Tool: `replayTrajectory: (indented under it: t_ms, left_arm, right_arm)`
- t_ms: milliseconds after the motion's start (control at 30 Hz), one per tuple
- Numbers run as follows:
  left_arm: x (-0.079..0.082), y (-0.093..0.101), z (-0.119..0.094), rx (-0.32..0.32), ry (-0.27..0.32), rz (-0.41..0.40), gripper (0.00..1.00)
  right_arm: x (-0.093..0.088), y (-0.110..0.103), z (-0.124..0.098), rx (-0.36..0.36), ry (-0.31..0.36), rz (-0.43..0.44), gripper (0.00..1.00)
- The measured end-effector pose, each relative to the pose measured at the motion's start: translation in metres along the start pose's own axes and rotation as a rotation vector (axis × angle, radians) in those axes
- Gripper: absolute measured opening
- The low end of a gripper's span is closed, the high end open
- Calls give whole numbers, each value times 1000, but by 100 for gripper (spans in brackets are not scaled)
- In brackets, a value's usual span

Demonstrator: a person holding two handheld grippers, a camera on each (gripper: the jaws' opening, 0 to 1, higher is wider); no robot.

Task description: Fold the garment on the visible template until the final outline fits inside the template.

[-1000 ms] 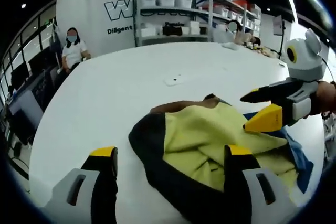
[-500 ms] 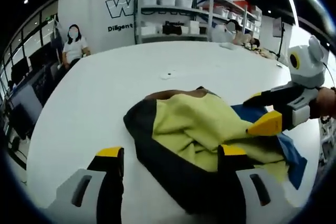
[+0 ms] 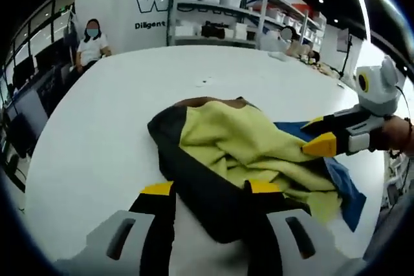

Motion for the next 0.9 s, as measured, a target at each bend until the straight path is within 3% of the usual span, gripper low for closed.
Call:
replayTrajectory:
  t_ms: [167,500,800,900]
  left_arm:
    - [-5,5,2,-16,-7,-40,25]
    - [-6,9,-1,-21,-13,-23,8]
    - [-7,9,-5,-12,-7,-12,3]
    - [-7,8,-7,-8,-5,-12,2]
  right_arm:
    - [0,-5,-5,22,-8,19,26]
    - [0,2,-11,1,4,35,27]
    - [-6,4,-12,-27,-29,26,22]
    - [-8,6,-11,-64,-44,-37,11]
Point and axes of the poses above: the point that each gripper's makers call its tool centre point, and the gripper's own axes: z roughly forward along the fingers, y roughly to its right, x roughly out of its top, the point moved 10 cm from there along -z, roughly backward along the fingers, and after that the axes turned 15 degrees about z, right-handed, at the moved point
